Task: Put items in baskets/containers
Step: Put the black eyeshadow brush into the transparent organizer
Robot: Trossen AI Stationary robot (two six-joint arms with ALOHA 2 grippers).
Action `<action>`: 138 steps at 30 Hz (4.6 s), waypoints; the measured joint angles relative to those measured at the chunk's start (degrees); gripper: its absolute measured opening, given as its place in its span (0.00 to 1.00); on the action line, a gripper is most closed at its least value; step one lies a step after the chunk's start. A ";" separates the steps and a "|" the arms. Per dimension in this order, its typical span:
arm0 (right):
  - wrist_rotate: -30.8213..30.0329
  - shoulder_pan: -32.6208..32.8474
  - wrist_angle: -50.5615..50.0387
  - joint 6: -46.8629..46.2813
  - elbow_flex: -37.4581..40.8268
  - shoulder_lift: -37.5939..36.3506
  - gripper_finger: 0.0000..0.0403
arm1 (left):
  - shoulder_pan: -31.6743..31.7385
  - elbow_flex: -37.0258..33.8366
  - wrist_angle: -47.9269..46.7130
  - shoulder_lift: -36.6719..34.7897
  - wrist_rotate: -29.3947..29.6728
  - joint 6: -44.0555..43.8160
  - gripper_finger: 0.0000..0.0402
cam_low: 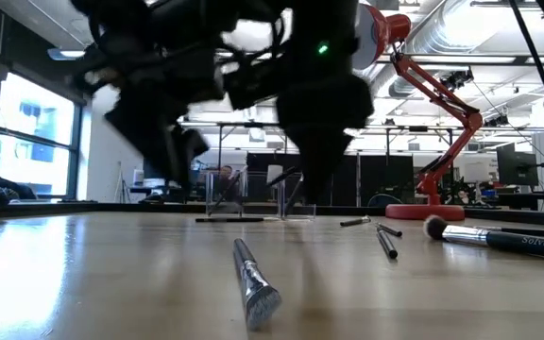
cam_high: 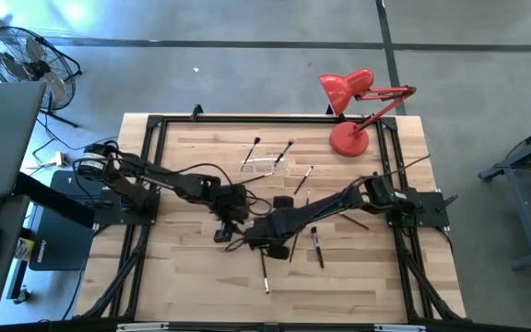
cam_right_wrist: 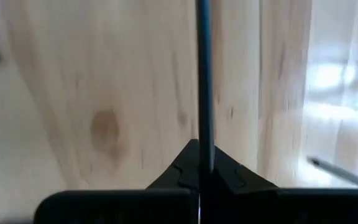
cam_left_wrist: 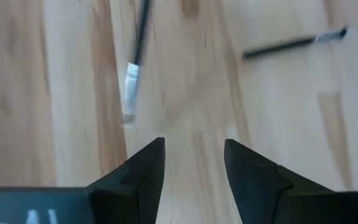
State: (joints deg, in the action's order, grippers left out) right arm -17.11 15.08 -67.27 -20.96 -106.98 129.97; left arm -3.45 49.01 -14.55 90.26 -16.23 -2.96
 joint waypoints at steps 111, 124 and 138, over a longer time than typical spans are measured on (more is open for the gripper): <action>22.74 -20.05 48.59 25.72 44.22 -22.83 0.00 | 4.23 3.32 -8.95 -6.07 21.66 -31.72 0.42; 22.82 -19.03 53.42 19.14 44.22 -22.84 0.00 | 1.19 -21.32 38.79 -5.97 22.91 -57.73 0.42; 18.67 -18.66 55.06 18.04 44.19 -22.92 0.01 | 1.19 -21.57 38.93 -5.92 25.00 -64.96 0.42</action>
State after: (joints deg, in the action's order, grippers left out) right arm 1.56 -3.57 -12.21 -2.91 -62.79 107.04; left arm -2.26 27.44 24.38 84.33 8.78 -67.92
